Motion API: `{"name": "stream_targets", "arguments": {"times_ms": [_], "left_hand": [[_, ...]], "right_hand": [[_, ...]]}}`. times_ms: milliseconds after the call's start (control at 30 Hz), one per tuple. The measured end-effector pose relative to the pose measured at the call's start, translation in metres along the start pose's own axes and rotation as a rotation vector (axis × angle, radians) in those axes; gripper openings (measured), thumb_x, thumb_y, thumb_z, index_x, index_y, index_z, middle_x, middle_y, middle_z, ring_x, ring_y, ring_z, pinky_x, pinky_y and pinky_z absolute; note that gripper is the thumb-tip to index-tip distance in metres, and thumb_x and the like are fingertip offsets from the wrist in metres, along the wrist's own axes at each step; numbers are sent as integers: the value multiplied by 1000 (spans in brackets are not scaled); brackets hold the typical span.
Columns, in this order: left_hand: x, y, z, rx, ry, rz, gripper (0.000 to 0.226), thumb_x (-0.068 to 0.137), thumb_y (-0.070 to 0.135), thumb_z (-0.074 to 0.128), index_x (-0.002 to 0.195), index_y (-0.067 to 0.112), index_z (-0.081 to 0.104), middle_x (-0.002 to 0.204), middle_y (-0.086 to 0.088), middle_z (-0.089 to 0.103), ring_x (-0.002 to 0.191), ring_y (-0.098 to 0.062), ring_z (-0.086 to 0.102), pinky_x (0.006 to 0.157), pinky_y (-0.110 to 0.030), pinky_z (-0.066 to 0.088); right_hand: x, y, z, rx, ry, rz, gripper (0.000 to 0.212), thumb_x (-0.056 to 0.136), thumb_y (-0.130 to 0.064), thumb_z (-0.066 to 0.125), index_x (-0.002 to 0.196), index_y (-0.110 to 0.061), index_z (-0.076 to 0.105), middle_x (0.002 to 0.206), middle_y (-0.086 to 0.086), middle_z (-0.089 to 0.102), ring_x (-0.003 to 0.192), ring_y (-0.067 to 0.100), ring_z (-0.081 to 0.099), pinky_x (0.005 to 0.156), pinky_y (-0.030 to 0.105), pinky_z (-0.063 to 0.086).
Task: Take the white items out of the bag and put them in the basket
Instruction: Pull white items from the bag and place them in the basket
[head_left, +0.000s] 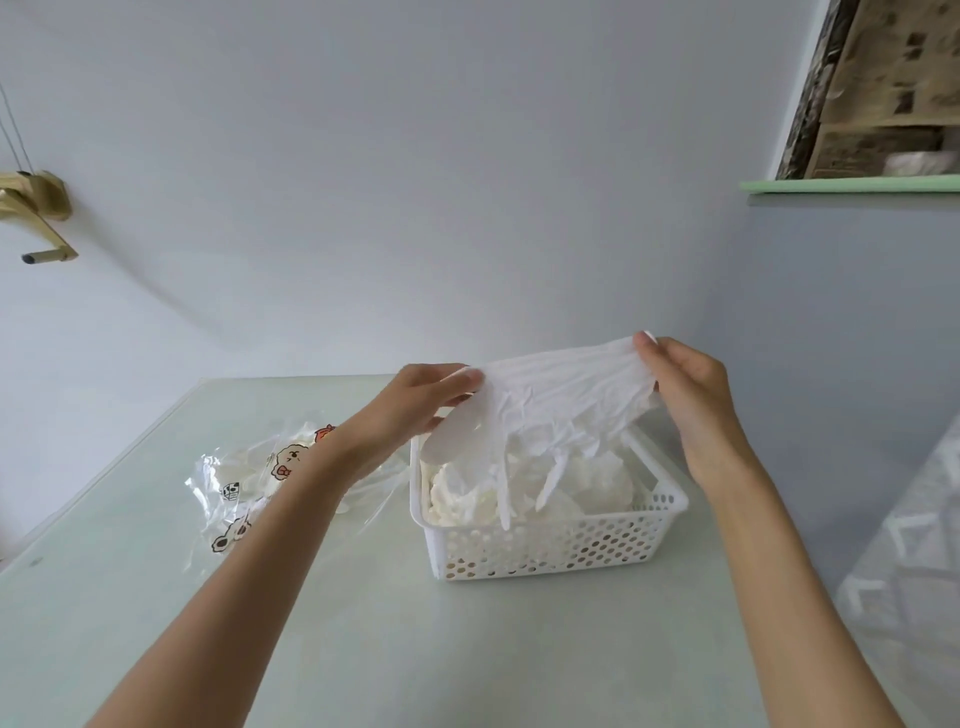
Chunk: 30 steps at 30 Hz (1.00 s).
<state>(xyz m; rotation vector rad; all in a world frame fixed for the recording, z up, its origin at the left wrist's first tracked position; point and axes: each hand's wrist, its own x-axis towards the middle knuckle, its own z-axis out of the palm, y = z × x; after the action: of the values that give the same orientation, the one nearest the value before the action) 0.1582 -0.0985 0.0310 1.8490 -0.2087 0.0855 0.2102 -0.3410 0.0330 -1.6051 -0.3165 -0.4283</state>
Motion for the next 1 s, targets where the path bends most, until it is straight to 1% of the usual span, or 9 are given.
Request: {"name": "stream_targets", "arguments": {"times_ms": [100,200,300,433,533,667,733,833,1000], "left_hand": [[9,2,-4,9,199,4,21,91,30,63,102,16,74,104,-1,73,103,-9,67,93,-26,53],[11,0,-11,-21,248,-2,20,92,29,62,104,17,73,102,4,74,99,-5,68,97,-32,50],[1,5,-15,-70,270,31,24,97,26,53,107,15,71,103,6,74,98,-4,68,99,-31,47],[0,16,-19,-130,499,101,20,93,20,53,87,17,72,81,6,73,74,-7,68,83,-27,48],[18,11,-17,117,642,65,24,84,31,49,75,25,70,70,9,70,72,-18,64,72,-31,46],[58,-35,8,698,552,-91,28,94,29,42,103,24,69,101,-7,69,96,-35,60,72,-32,40],[74,-61,19,863,472,-109,27,98,31,43,110,25,67,100,-6,70,98,-35,60,70,-31,37],[90,-80,24,1016,420,-52,27,98,42,46,109,28,66,94,-1,72,93,-29,63,66,-30,37],[101,-84,24,1154,341,-16,38,93,55,50,117,28,62,104,4,70,96,-25,63,65,-28,34]], "right_hand": [[12,-8,4,-27,22,-35,41,95,-27,56,83,12,52,77,7,46,70,16,39,56,18,35],[19,-10,9,-74,43,-50,36,96,-25,55,88,10,58,75,8,53,69,14,46,58,17,39],[13,-13,20,-139,81,-128,30,96,-25,54,75,-5,59,51,-12,49,50,4,41,54,20,35],[6,-13,38,-72,93,-155,23,97,-25,52,83,-9,60,35,-12,27,35,6,23,40,17,24],[15,11,40,-127,72,-33,24,95,-29,55,79,-13,62,37,-13,31,38,5,29,40,17,27],[23,71,29,-439,-9,185,25,93,-30,55,83,-10,67,55,-5,54,55,14,54,55,21,41],[24,100,22,-646,-28,212,25,93,-32,53,79,-15,63,69,3,63,74,27,64,66,28,44],[24,119,13,-871,0,126,24,95,-31,51,94,-13,68,92,11,70,90,34,64,70,31,44],[31,116,18,-1192,-51,-16,26,98,-31,47,103,-13,64,96,10,69,89,32,63,68,32,40]]}}
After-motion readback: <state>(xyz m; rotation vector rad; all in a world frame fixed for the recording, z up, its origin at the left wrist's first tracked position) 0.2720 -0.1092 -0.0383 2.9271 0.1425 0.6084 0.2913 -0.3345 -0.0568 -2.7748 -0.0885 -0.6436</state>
